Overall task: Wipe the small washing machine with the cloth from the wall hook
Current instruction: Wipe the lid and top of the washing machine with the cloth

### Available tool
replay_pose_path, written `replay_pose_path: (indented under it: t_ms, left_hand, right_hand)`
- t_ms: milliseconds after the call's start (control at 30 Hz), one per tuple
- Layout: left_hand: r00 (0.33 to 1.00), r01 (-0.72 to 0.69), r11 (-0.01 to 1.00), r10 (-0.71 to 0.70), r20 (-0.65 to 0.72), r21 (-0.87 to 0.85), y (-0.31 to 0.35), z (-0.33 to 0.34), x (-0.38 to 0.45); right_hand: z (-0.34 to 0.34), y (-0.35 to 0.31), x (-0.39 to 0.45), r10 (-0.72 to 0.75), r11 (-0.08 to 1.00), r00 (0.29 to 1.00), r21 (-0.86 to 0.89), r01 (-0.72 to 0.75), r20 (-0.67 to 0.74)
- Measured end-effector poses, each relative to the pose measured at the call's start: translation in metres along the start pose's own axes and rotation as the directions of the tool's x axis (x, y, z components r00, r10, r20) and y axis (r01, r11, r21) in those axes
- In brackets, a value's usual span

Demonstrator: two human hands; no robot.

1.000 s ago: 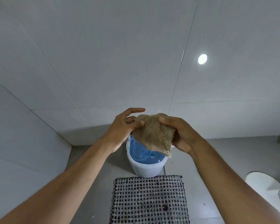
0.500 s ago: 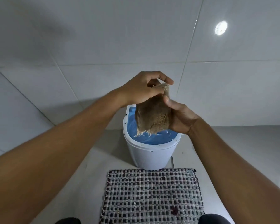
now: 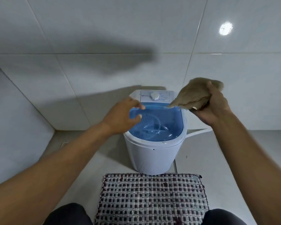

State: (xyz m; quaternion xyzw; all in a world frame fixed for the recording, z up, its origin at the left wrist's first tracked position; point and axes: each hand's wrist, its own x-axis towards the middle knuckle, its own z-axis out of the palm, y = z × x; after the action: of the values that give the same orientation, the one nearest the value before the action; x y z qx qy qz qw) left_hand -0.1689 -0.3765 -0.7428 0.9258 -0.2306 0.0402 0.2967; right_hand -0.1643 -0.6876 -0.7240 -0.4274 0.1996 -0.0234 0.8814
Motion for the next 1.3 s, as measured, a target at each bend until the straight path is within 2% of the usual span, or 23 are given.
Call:
replay_pose_path:
  t_ms: [100,267,500,633,700,767,833,900,1033,1200,1300]
  left_hand:
    - [0.997,0.043,0.991,-0.051,0.057,0.129,-0.026,0.021,-0.036]
    - [0.993,0.033,0.97,-0.06,0.104,0.24,-0.044,0.051,-0.068]
    - [0.994,0.013,0.969,-0.039,0.1,0.247,-0.05,0.061,-0.074]
    - [0.989,0.015,0.974,-0.047,0.137,0.225,-0.053,0.064,-0.08]
    - [0.99,0.028,0.978,-0.056,0.132,0.205,-0.054,0.064,-0.08]
    - [0.991,0.026,0.98,-0.051,0.122,0.198,-0.055,0.065,-0.08]
    - [0.992,0.019,0.98,-0.044,0.119,0.198,-0.056,0.065,-0.08]
    - [0.99,0.012,0.98,-0.04,0.136,0.201,-0.058,0.065,-0.081]
    - [0.985,-0.006,0.979,-0.03,0.172,0.206,-0.064,0.066,-0.084]
    - [0.983,-0.011,0.979,-0.027,0.181,0.204,-0.067,0.068,-0.087]
    - [0.981,-0.016,0.974,-0.028,0.19,0.226,-0.067,0.068,-0.086]
  right_hand:
    - [-0.012,-0.005,0.012,-0.054,0.998,0.996,0.037,0.057,-0.076]
    - [-0.013,0.0,0.033,-0.116,0.991,0.973,-0.091,0.099,-0.198]
    - [0.001,0.003,0.081,-0.175,0.907,0.939,-0.42,0.038,-0.295]
    - [0.011,0.009,0.107,-0.272,0.854,0.902,-0.517,0.064,-0.336]
    - [0.016,0.016,0.121,-0.301,0.824,0.901,-0.561,0.081,-0.312]
    - [0.018,0.026,0.133,-0.26,0.807,0.917,-0.589,0.034,-0.303]
    - [0.022,0.036,0.138,-0.129,0.836,0.943,-0.545,-0.063,-0.307]
    - [0.027,0.045,0.139,-0.077,0.82,0.967,-0.567,-0.076,-0.242]
    - [0.032,0.056,0.146,-0.055,0.66,0.992,-0.75,-0.046,-0.11]
    - [0.029,0.064,0.152,-0.081,0.305,0.996,-0.95,0.066,0.043]
    - [0.027,0.066,0.151,-0.11,0.047,0.97,-0.973,0.224,0.218]
